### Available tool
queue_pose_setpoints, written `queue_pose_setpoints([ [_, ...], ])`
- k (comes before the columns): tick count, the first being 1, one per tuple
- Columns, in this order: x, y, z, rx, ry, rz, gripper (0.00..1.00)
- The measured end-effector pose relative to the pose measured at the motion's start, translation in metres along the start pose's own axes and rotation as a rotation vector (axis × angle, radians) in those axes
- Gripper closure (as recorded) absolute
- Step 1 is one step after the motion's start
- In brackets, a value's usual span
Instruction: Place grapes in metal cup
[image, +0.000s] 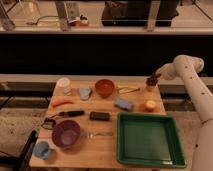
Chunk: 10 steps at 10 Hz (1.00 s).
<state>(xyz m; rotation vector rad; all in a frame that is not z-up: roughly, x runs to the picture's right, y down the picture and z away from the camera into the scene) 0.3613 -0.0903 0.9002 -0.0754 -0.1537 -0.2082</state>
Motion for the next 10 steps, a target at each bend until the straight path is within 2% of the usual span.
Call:
queue_pose_setpoints([
  [5, -0.004, -0.017, 0.011, -0.024, -0.004, -0.045, 1.00],
  [10, -0.008, -0.008, 0.020, -0.048, -0.027, -0.047, 1.00],
])
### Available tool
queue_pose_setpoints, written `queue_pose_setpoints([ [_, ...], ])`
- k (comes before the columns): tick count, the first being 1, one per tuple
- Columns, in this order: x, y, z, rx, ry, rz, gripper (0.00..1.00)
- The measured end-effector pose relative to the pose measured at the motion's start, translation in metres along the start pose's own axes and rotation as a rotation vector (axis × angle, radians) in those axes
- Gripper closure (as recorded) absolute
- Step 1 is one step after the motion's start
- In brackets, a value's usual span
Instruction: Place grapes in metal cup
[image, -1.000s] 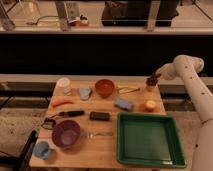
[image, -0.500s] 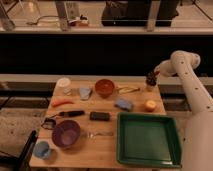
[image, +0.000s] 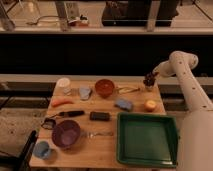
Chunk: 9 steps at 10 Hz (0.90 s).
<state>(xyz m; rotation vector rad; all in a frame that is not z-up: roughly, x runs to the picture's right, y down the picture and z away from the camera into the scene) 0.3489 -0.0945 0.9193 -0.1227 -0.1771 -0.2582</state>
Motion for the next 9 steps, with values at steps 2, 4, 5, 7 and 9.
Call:
queue_pose_setpoints([
  [2, -0.001, 0.001, -0.002, -0.002, 0.002, -0.004, 0.98],
  [4, -0.004, 0.001, -0.002, -0.010, 0.014, -0.006, 0.79],
  [5, -0.006, 0.000, -0.002, -0.013, 0.020, -0.010, 0.71],
  [7, -0.011, -0.001, 0.000, -0.020, 0.031, -0.018, 0.49],
  [9, -0.011, -0.001, -0.001, -0.024, 0.041, -0.021, 0.33],
])
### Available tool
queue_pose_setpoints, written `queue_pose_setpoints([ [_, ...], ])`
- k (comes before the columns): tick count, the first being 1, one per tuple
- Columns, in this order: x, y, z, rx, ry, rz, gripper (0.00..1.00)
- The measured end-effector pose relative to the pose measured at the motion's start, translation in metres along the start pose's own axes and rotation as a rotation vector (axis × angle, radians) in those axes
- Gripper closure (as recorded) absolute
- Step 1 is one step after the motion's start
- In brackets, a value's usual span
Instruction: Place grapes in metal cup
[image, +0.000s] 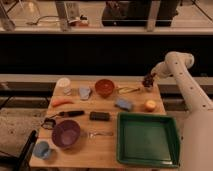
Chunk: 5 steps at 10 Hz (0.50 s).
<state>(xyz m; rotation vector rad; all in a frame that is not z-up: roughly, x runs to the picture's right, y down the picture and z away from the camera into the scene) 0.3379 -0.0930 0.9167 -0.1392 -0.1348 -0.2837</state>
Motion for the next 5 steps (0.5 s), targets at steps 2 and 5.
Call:
queue_pose_setpoints([
  [2, -0.0019, -0.0011, -0.0002, -0.002, 0.011, -0.005, 0.20],
  [5, -0.0024, -0.0009, -0.0008, 0.000, 0.026, -0.008, 0.20],
])
